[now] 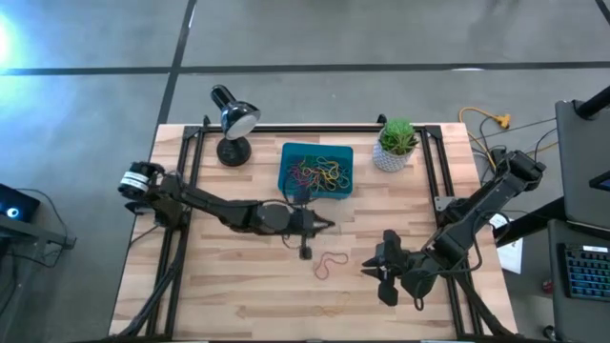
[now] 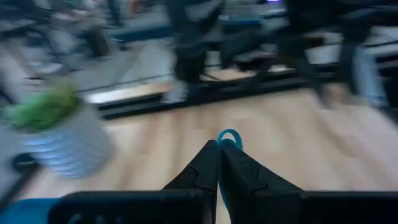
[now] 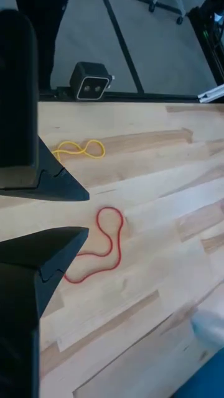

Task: Pick and place rubber bands into bin
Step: Put the blue rubber band into the blue bin

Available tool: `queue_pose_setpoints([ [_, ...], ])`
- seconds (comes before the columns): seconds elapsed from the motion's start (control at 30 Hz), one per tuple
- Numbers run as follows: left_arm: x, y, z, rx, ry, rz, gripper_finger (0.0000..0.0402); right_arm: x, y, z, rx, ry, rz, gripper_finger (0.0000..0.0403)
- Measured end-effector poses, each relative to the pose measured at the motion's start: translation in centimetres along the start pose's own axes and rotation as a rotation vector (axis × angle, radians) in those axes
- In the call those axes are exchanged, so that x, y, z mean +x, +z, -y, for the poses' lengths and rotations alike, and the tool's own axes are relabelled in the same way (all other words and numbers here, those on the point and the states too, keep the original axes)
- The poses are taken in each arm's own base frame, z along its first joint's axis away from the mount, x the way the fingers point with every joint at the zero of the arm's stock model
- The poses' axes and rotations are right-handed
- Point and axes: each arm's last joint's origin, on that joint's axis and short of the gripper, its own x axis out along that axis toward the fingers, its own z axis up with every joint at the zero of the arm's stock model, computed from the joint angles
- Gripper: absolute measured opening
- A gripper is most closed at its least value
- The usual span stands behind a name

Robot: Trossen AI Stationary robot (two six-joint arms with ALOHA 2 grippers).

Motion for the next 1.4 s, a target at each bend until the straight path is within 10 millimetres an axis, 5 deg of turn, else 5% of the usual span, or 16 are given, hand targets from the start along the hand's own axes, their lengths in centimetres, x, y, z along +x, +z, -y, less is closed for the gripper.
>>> queue_pose_setpoints([
  [0.27, 0.6, -0.4, -4.6, 0.042, 0.231, -0.043, 0.0, 0.1, -0.1, 0.3, -0.005, -0.037, 0.037, 0.0068],
  [0.73, 1.5, -4.7, -12.7, 0.033, 0.466, -0.293, 0.0, 0.2, -0.2, 0.4, -0.012, -0.059, 0.057, 0.0068],
  [1.0, 1.6, -6.0, -14.4, 0.019, 0.509, -0.334, 0.0, 0.2, -0.2, 0.5, -0.009, -0.063, 0.06, 0.0068],
  [1.4, 1.8, -6.7, -14.2, 0.015, 0.446, -0.354, 0.0, 0.2, -0.2, 0.5, -0.005, -0.073, 0.075, 0.0068],
])
